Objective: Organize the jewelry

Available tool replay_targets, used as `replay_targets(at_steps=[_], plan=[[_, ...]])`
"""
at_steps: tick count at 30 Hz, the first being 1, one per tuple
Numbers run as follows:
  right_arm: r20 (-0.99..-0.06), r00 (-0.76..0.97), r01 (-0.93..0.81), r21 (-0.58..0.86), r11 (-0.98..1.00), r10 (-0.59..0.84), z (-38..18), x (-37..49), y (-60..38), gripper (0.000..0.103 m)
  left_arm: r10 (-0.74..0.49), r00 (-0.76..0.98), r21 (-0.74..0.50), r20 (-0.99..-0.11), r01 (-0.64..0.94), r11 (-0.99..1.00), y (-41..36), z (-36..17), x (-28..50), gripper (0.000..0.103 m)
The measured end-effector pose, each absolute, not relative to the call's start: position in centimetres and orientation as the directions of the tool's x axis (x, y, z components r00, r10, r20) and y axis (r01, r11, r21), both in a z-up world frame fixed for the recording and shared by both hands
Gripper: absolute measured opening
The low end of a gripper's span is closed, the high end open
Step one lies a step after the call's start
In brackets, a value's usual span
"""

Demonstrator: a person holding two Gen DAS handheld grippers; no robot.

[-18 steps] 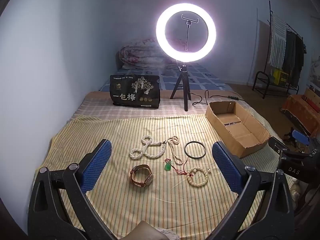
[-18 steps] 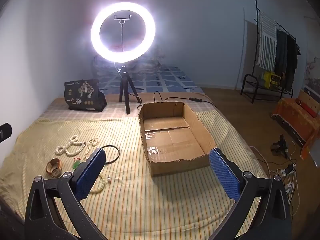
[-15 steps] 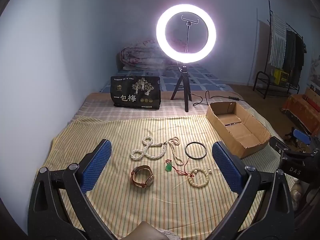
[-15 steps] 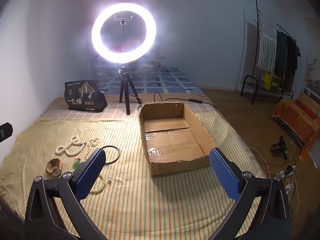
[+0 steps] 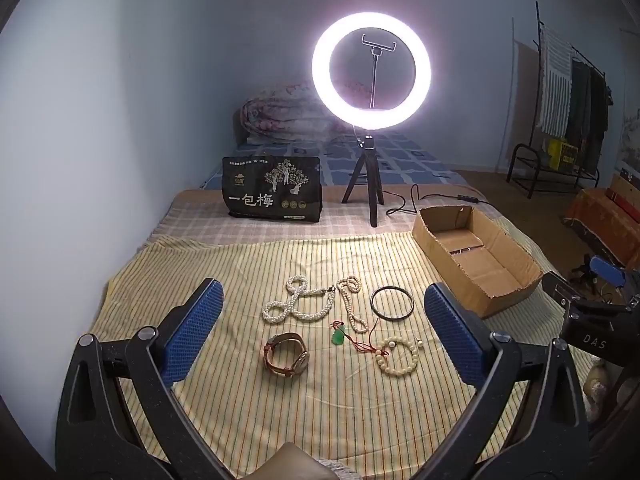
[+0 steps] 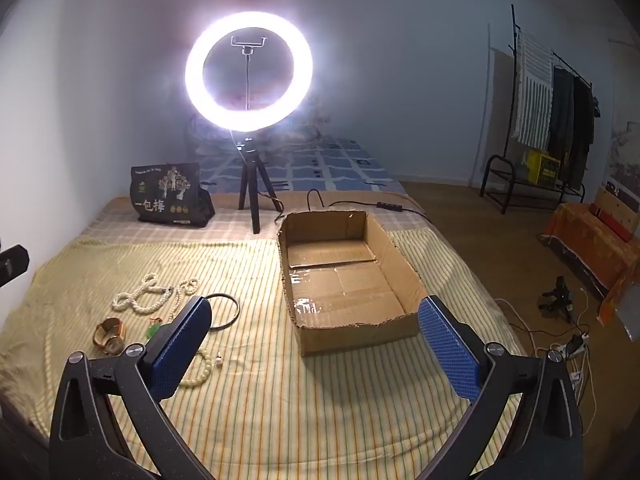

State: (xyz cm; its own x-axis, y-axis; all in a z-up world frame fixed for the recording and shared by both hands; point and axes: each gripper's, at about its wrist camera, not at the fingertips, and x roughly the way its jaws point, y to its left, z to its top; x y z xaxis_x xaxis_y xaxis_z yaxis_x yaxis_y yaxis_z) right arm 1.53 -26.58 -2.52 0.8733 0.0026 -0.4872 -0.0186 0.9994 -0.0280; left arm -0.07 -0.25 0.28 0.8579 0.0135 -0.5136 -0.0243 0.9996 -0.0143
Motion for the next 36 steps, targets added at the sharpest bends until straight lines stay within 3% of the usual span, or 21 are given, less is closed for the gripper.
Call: replay_targets(at_steps=[36], plan=[[-0.491, 0.871, -0.021, -0.039, 0.999, 0.000, -2.2, 1.5, -26.3, 0.102, 0.015, 0.866, -0.015, -0.500, -0.026, 1.000, 0.1, 1.8, -0.4, 0.102]])
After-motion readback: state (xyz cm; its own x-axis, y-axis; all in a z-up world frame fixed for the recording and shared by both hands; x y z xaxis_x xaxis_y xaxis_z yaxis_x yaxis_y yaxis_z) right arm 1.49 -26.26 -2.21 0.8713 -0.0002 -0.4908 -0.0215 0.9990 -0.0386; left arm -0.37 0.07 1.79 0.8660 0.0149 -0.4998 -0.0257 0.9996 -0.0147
